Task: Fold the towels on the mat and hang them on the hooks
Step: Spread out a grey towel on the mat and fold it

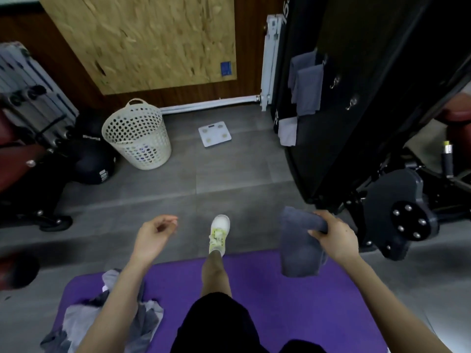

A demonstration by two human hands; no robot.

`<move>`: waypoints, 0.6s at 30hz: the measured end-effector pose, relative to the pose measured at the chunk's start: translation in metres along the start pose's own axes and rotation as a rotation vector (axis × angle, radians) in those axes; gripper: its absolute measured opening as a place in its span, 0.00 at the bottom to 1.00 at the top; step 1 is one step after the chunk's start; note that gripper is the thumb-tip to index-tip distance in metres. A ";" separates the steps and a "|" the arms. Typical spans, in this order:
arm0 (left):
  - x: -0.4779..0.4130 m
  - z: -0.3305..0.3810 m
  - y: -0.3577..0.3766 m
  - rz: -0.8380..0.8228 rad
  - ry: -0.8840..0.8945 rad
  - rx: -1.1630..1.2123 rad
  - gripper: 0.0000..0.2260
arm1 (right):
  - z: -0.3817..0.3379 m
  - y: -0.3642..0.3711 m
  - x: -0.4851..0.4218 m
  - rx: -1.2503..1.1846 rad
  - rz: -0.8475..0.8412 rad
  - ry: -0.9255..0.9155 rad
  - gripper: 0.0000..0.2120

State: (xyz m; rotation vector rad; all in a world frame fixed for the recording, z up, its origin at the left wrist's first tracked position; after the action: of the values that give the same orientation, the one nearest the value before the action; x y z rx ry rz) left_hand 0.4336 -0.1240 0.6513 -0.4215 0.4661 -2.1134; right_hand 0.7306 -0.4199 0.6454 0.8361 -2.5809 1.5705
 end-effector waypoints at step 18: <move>-0.517 0.221 0.200 -0.701 0.484 -0.169 0.04 | -0.207 -0.042 -0.379 -0.150 0.138 0.176 0.24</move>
State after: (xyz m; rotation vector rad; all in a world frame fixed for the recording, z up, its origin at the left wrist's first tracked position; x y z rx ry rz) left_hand 0.9531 0.1668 0.6854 -0.1670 0.8746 -2.8859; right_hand 1.0200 -0.0985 0.6802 0.4947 -2.6352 1.3874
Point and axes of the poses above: each hand's wrist, its own x-axis away from the middle knuckle, its own y-axis out of the palm, z = x × y, the point moved 7 cm from there along -x, towards the middle knuckle, and after that the axes turned 7 degrees about y, right-handed, at the moved point
